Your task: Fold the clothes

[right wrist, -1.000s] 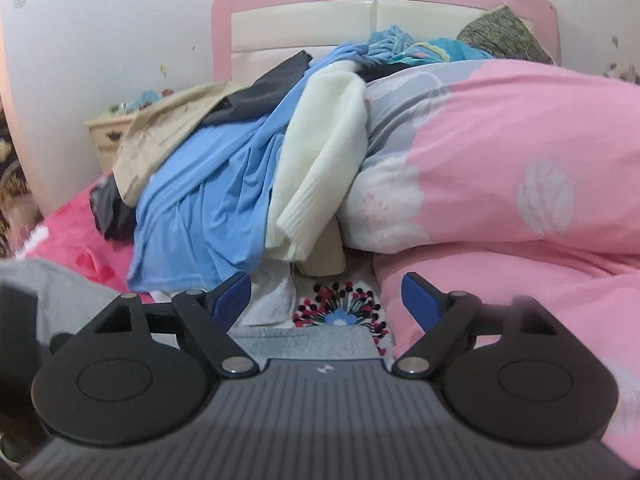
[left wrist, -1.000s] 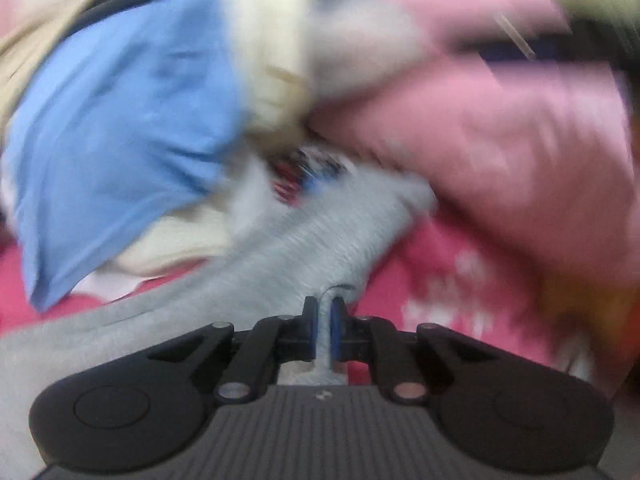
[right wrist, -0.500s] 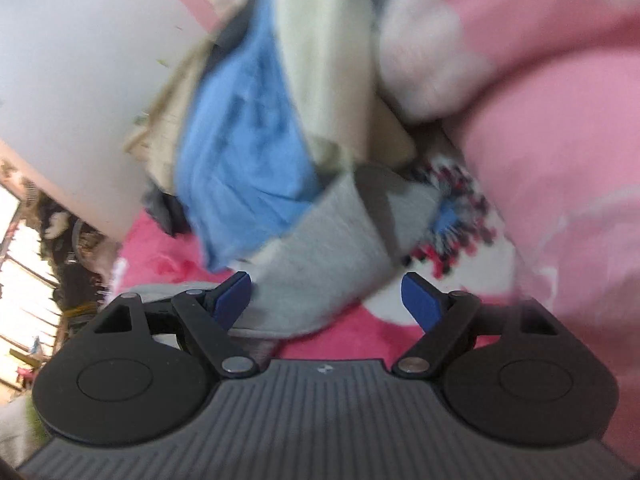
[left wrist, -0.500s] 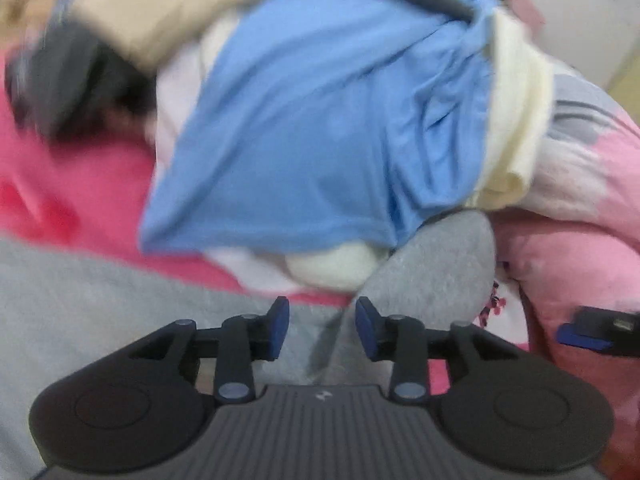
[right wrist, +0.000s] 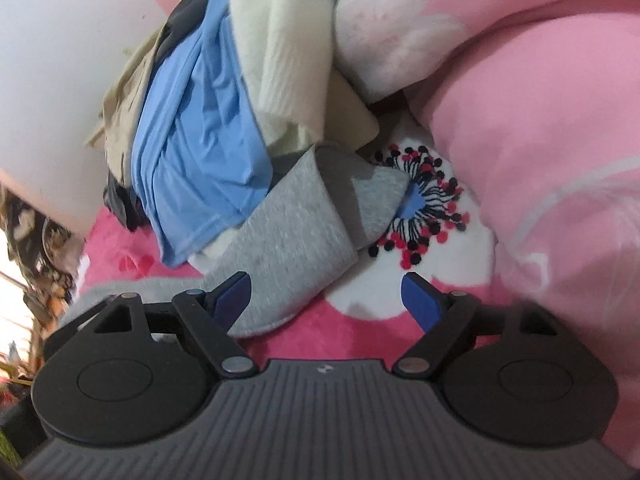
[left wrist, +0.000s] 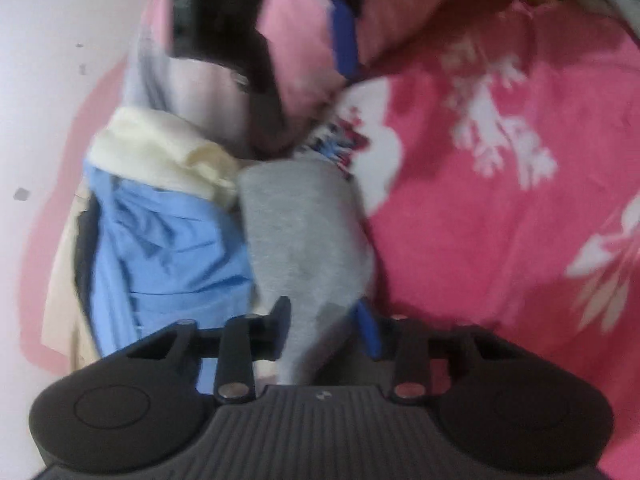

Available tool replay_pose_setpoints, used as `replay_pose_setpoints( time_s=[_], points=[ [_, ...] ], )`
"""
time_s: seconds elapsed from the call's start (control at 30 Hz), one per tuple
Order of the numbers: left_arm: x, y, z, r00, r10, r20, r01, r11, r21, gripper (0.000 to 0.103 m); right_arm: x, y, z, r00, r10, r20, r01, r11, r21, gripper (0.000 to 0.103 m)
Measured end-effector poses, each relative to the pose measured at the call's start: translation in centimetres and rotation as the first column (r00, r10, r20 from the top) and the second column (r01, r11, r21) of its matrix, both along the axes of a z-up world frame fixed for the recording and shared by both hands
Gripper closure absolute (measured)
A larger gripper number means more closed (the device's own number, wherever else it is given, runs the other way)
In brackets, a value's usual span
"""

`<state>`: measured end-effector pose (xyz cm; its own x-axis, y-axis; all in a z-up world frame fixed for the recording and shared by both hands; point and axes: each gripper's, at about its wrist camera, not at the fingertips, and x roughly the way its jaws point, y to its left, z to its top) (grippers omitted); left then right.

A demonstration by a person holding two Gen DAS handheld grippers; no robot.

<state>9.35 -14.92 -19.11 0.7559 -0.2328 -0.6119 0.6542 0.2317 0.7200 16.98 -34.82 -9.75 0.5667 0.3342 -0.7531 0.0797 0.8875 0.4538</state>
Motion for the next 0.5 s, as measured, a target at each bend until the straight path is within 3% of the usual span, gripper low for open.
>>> replay_pose_setpoints(
  time_s=[0.07, 0.13, 0.17, 0.23, 0.33, 0.37, 0.5],
  points=[
    [0.6, 0.0, 0.1, 0.998, 0.046, -0.041, -0.048, 0.998, -0.030, 0.093, 0.0, 0.1, -0.1, 1.000, 0.015, 0.004, -0.014, 1.000, -0.016, 0.021],
    [2.0, 0.3, 1.4, 0.985, 0.124, -0.118, -0.140, 0.981, -0.132, 0.097, 0.0, -0.1, -0.2, 1.000, 0.018, 0.009, -0.018, 1.000, -0.022, 0.021],
    [3.1, 0.7, 2.7, 0.966, 0.172, -0.194, -0.213, 0.953, -0.217, 0.097, 0.0, -0.2, -0.2, 1.000, 0.020, 0.011, -0.020, 1.000, -0.024, 0.021],
    [5.4, 2.3, 5.4, 0.899, 0.226, -0.375, -0.373, 0.843, -0.388, 0.097, 0.1, -0.5, -0.4, 1.000, 0.015, 0.015, -0.015, 1.000, -0.014, 0.021],
    [7.8, 5.3, 8.2, 0.777, 0.179, -0.604, -0.570, 0.608, -0.553, 0.098, 0.2, -1.0, -0.1, 1.000, -0.008, 0.023, 0.008, 1.000, 0.012, 0.021],
    [8.4, 6.3, 8.9, 0.731, 0.138, -0.668, -0.628, 0.519, -0.580, 0.098, 0.2, -1.2, 0.1, 0.999, -0.018, 0.032, 0.018, 1.000, 0.020, 0.021],
    [8.9, 7.7, 9.0, 0.582, -0.072, -0.810, -0.761, 0.306, -0.573, 0.098, -0.1, -1.6, 1.9, 0.994, -0.023, 0.107, 0.022, 1.000, 0.016, 0.021]
  ],
)
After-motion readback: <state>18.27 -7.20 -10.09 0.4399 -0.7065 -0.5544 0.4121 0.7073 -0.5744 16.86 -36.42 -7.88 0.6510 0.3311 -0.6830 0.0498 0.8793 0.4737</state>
